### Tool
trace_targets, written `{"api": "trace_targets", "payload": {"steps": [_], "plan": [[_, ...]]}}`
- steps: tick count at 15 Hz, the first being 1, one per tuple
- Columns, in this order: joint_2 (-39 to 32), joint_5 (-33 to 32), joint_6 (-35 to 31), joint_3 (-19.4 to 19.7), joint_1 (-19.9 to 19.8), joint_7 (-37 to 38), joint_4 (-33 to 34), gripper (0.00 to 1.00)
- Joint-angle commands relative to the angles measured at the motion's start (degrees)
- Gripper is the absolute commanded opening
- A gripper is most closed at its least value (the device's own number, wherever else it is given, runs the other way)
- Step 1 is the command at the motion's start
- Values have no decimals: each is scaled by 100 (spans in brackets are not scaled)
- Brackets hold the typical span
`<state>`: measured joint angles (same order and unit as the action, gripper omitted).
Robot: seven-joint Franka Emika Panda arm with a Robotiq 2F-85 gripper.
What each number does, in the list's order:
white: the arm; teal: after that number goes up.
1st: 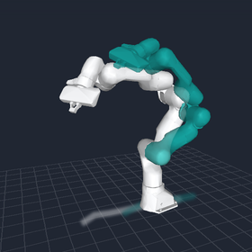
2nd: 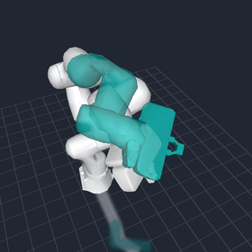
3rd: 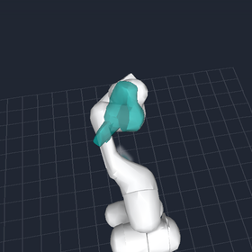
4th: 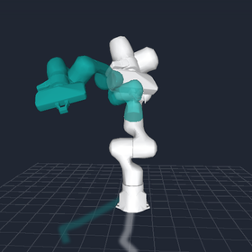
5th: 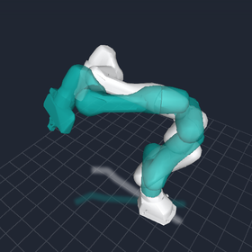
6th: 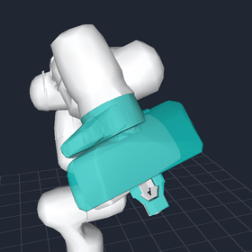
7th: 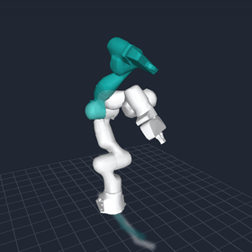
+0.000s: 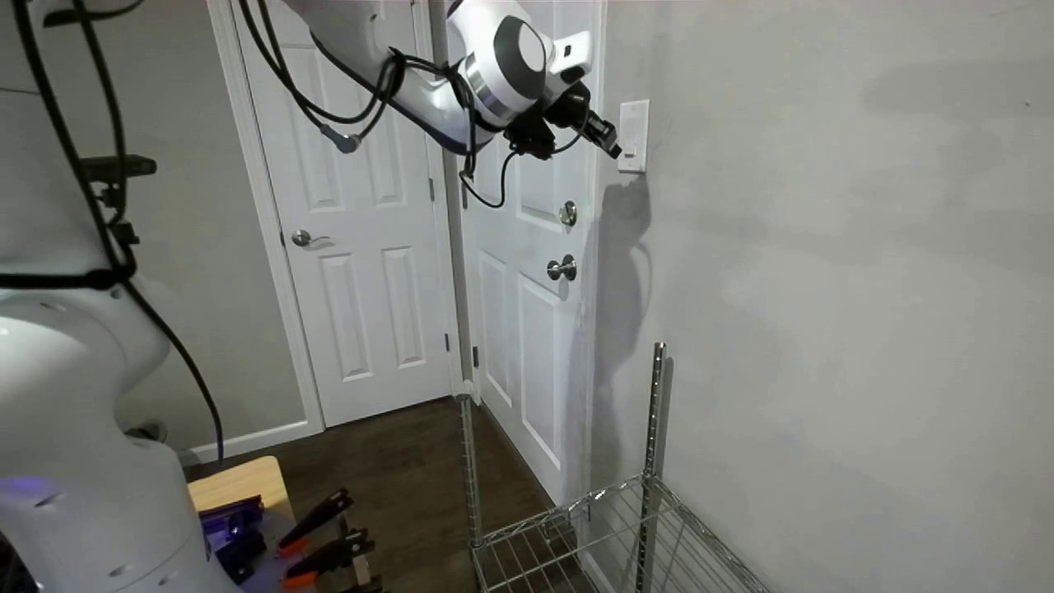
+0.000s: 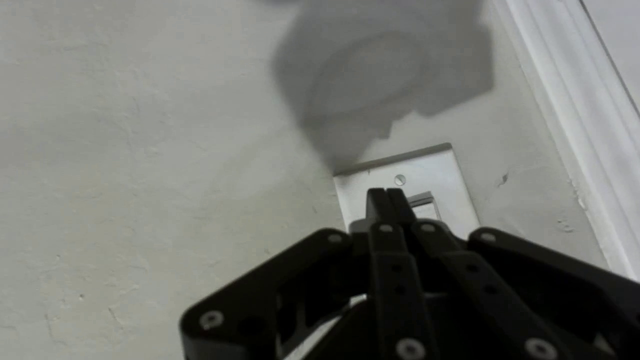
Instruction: Flip the switch to turn off the light
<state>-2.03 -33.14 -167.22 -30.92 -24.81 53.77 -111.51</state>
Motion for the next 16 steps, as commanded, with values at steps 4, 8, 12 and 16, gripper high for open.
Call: {"api": "trace_targets", "payload": {"steps": [4, 8, 12, 16], "plan": [[-532, -290, 240, -27, 112, -149, 618, 2], [-734, -461, 387, -21, 219, -136, 921, 2], [-999, -576, 757, 6, 353, -110, 1331, 2], [-1193, -565, 961, 8, 403, -129, 1566, 2]]}}
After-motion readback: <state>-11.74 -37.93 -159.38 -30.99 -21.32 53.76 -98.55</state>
